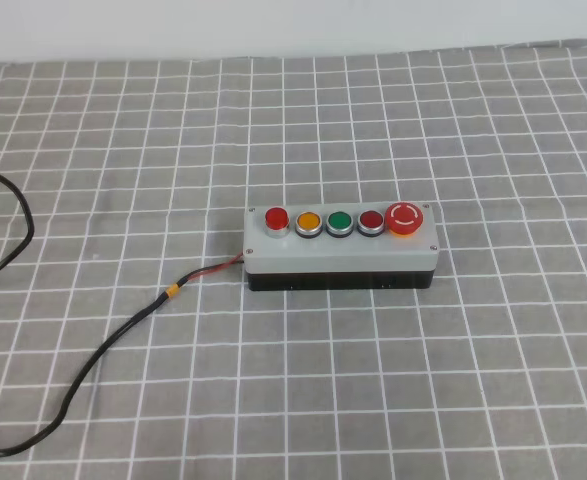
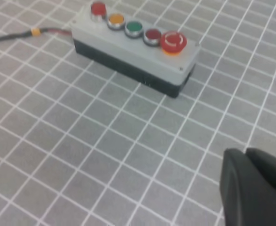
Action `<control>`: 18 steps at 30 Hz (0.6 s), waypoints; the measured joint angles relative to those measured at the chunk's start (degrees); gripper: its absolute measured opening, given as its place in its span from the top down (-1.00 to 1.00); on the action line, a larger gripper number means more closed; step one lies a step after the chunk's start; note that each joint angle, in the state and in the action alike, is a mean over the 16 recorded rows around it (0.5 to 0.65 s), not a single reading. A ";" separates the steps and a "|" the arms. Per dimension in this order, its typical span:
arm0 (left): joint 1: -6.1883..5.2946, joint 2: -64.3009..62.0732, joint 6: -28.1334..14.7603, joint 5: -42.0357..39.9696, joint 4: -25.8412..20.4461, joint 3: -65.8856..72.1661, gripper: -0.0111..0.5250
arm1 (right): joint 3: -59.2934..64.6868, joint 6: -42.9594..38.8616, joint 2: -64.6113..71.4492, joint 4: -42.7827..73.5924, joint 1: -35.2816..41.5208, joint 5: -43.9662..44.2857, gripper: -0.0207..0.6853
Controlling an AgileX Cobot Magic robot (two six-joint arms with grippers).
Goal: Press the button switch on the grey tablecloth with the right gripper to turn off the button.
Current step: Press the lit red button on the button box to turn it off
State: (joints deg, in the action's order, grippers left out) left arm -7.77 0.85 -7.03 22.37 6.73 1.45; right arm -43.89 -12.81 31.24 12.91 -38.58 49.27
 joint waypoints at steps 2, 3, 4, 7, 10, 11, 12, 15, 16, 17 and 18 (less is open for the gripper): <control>0.00 0.00 0.00 0.00 0.00 0.00 0.97 | 0.74 0.00 -0.38 0.01 0.01 0.05 0.99; 0.00 0.00 0.00 0.00 0.00 0.00 0.97 | 1.04 0.00 -0.55 0.03 0.04 0.09 0.99; 0.00 0.00 0.00 0.00 0.00 0.00 0.97 | 1.29 0.00 -0.73 0.07 0.12 0.12 0.99; 0.00 0.00 0.00 0.00 0.00 0.00 0.97 | 1.86 0.00 -1.61 0.24 0.89 0.10 0.99; 0.00 0.00 0.00 0.00 0.00 0.00 0.97 | 2.27 0.00 -3.07 0.44 2.64 -0.41 0.99; 0.00 0.00 0.00 0.00 0.00 0.00 0.97 | 2.43 0.00 -3.69 0.51 3.50 -0.78 0.99; 0.00 0.00 0.00 0.00 0.00 0.00 0.97 | 2.64 0.00 -4.39 0.58 4.50 -1.29 0.99; 0.00 0.00 0.00 0.00 0.00 0.00 0.97 | 3.91 0.00 -7.00 0.79 8.31 -3.83 0.99; 0.00 0.00 0.00 0.00 0.00 0.00 0.97 | 4.61 0.00 -8.02 0.87 9.81 -5.00 0.99; 0.00 0.00 0.00 0.00 0.00 0.00 0.97 | 5.43 0.00 -9.07 0.93 11.38 -6.29 0.99; 0.00 0.00 0.00 0.00 0.00 0.00 0.97 | 6.41 0.00 -10.17 0.99 13.03 -7.75 0.99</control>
State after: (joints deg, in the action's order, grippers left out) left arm -7.77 0.85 -7.03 22.37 6.73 1.45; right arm -37.48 -12.81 21.07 13.89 -25.55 41.52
